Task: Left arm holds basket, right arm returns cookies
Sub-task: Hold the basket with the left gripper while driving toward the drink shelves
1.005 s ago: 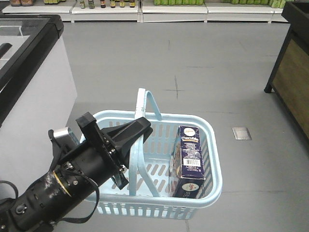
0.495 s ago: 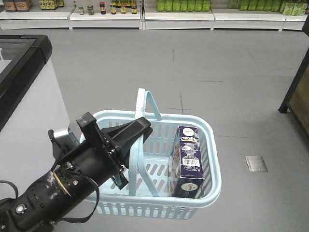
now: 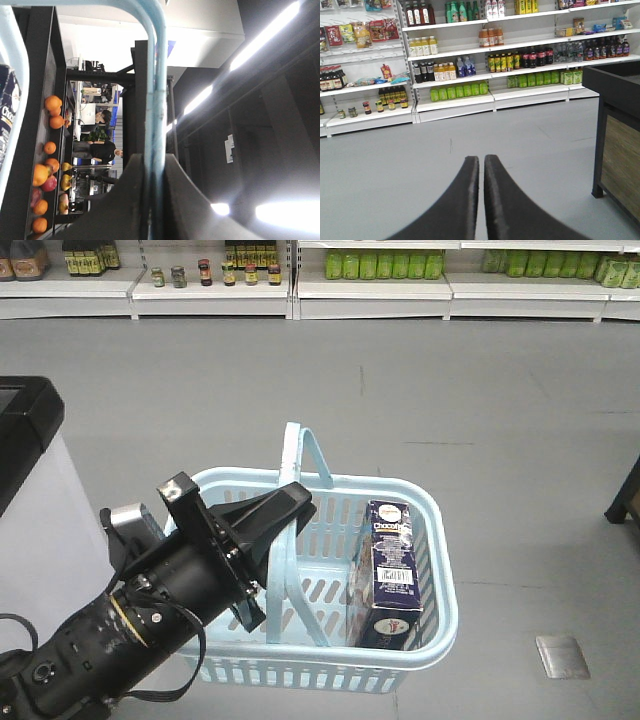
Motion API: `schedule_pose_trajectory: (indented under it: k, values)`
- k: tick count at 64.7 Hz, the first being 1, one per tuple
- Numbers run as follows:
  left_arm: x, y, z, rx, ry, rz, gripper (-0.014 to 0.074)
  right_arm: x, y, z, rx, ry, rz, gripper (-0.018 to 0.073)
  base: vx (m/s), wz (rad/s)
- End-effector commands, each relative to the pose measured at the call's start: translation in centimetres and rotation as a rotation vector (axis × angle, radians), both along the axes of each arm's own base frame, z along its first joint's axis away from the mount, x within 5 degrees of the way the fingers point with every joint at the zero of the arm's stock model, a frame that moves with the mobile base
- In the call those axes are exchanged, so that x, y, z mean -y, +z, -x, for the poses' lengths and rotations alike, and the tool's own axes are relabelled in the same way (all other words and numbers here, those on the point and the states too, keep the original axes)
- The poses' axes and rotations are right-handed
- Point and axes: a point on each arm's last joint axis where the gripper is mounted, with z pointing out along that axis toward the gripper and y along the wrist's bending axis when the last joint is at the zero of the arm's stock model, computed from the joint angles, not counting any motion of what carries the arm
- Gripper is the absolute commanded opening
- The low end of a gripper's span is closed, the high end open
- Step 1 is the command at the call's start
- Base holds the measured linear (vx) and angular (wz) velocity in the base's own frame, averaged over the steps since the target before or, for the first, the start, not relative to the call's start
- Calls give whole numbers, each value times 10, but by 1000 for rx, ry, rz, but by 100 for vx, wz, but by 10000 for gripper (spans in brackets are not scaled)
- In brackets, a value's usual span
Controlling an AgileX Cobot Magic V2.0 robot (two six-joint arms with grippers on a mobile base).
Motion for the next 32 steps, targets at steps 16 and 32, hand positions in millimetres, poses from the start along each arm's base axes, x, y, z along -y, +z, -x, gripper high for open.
schedule_pose_trajectory:
  k: [16, 32]
  values:
    - [-7, 43, 8, 245, -7, 257, -1, 0, 0, -1, 39, 2, 24, -6, 57, -2]
    - [-7, 43, 8, 247, -13, 255, 0, 0, 0, -1, 39, 2, 24, -6, 58, -2]
